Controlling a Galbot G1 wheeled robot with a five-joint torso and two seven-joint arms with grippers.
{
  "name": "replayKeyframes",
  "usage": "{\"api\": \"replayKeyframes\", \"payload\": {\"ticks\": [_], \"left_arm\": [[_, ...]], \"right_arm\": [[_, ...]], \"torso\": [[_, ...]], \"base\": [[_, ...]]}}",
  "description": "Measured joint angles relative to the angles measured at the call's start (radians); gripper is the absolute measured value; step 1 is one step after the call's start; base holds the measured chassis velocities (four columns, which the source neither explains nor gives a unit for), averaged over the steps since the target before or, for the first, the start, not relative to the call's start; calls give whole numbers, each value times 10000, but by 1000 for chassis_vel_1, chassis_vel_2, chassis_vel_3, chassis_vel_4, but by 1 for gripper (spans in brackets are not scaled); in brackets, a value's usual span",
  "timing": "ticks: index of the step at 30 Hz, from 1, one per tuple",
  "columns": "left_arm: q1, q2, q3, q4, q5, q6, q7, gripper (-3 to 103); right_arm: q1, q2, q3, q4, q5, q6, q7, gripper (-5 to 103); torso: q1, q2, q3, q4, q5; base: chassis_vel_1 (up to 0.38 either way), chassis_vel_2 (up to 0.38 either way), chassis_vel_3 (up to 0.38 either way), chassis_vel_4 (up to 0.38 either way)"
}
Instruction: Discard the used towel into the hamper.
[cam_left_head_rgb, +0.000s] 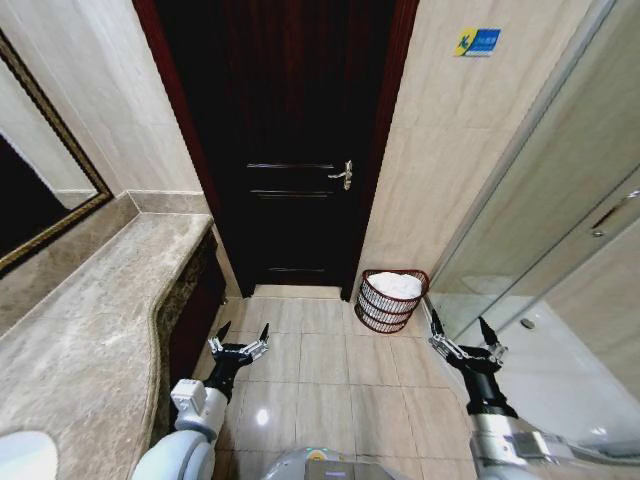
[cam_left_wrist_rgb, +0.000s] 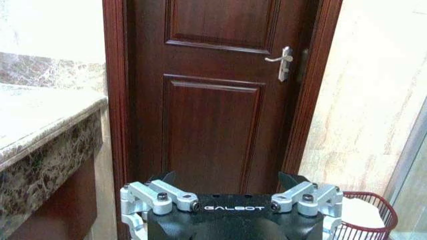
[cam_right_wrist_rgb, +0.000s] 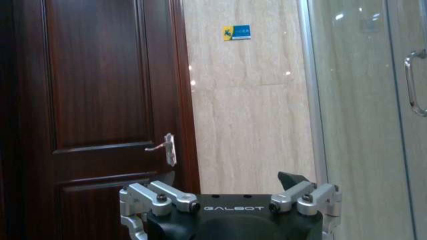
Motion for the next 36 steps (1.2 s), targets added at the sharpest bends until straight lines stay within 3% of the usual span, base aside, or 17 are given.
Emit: {"api": "replayKeyframes", "payload": {"ticks": [36], "left_arm": [[0,0,0,0,0,0,0,100]], "right_arm": [[0,0,0,0,0,0,0,100]], "torso": [[0,0,0,0,0]], "base": [[0,0,0,0]]}}
